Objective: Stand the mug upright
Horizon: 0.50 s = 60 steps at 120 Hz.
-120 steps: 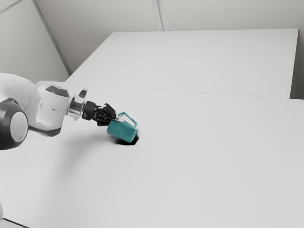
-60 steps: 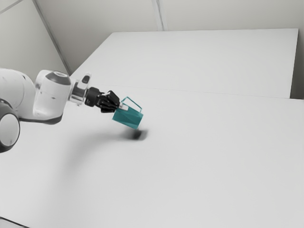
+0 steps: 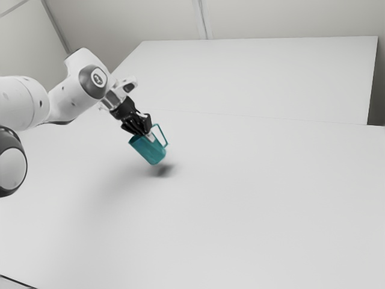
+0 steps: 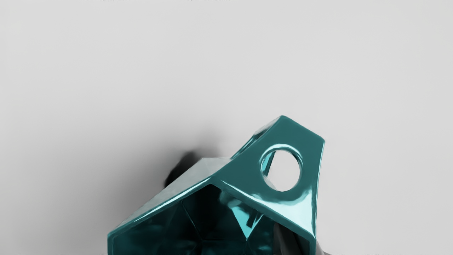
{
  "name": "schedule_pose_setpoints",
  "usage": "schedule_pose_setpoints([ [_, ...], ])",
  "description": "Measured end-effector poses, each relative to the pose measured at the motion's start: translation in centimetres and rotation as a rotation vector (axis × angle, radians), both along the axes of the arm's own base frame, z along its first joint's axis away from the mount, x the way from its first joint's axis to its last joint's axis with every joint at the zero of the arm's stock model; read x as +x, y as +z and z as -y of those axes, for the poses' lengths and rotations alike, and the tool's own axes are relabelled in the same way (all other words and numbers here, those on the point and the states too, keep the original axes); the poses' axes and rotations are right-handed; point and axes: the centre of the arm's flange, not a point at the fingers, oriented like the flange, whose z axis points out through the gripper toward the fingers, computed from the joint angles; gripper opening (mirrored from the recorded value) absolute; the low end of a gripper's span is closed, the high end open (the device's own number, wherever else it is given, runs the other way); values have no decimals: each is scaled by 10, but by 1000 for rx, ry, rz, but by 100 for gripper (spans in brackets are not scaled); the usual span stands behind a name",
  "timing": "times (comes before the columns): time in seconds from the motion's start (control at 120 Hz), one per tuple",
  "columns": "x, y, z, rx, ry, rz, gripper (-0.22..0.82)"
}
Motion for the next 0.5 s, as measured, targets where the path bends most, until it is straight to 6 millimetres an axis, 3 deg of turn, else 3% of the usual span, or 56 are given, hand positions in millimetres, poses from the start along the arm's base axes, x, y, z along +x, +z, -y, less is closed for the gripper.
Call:
schedule_pose_setpoints([
  [0.325, 10, -2, 36, 279, -20, -18, -18],
  [0.5, 11, -8, 38, 350, 34, -33, -18],
])
